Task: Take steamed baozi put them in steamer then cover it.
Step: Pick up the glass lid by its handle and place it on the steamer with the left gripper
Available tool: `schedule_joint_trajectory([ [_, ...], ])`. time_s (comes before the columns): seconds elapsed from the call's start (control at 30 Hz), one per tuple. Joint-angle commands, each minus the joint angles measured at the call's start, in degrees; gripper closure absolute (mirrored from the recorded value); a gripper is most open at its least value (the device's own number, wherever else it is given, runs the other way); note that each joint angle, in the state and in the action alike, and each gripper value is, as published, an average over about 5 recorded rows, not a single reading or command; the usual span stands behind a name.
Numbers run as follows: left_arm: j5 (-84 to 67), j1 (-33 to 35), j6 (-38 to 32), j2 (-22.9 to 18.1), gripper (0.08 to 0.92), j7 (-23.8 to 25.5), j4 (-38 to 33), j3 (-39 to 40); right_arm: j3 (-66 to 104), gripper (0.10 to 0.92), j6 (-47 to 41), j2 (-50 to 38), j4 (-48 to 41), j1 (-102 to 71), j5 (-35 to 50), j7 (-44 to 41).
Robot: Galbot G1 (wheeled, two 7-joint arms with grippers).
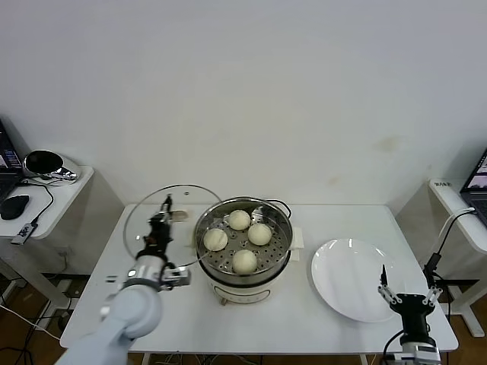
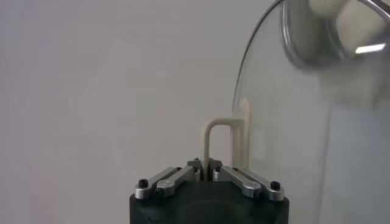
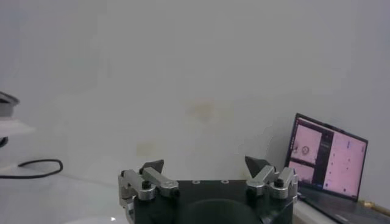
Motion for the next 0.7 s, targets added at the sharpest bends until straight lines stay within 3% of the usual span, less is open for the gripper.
schedule_joint_trajectory([
  [0.03,8.5,-12.2,5.4,-6.8,0.862,7.1,4.3,15.6,-1.0,0.203,0.1,1.0,-0.4,0.5,-4.6,0.6],
  [0.7,11.2,-12.6,6.1,-16.4,0.862,7.4,10.7,17.4,-1.4,0.203,0.3,1.1,-0.8,0.1,-4.4,0.4],
])
